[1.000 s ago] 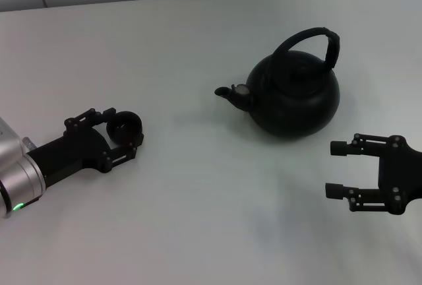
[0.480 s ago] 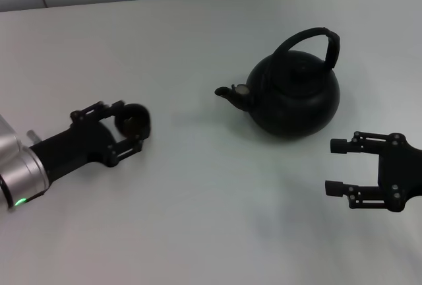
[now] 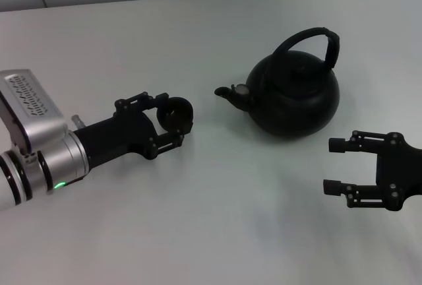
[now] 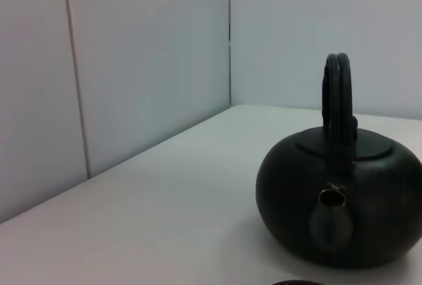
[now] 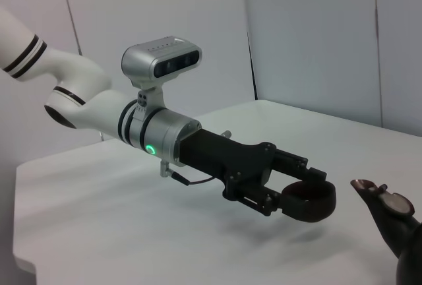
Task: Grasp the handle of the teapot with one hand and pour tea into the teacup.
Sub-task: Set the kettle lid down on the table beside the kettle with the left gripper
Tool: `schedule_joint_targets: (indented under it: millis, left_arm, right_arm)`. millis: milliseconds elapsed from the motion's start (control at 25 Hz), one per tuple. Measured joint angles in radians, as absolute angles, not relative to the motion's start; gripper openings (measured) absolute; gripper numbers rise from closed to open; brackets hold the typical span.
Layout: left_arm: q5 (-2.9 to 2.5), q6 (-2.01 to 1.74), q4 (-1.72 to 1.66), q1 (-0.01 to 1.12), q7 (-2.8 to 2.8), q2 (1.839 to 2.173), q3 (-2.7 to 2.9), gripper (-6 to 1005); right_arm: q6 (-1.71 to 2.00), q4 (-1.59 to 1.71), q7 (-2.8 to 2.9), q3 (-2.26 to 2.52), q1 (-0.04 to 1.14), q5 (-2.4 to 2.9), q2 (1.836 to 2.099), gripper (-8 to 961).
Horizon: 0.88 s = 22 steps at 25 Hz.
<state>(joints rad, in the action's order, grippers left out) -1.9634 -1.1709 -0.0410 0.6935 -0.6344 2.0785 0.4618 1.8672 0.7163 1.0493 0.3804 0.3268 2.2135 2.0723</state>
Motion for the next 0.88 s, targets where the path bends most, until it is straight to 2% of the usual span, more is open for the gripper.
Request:
schedule_joint_targets:
  millis: [880]
  left_arm:
    - [-1.956,-1.061,0.028,0.692,-0.561,2.08,0.449,688]
  right_arm:
    - [1.868,0.716,1.055,0.38,0.337,2.212,2.072,747]
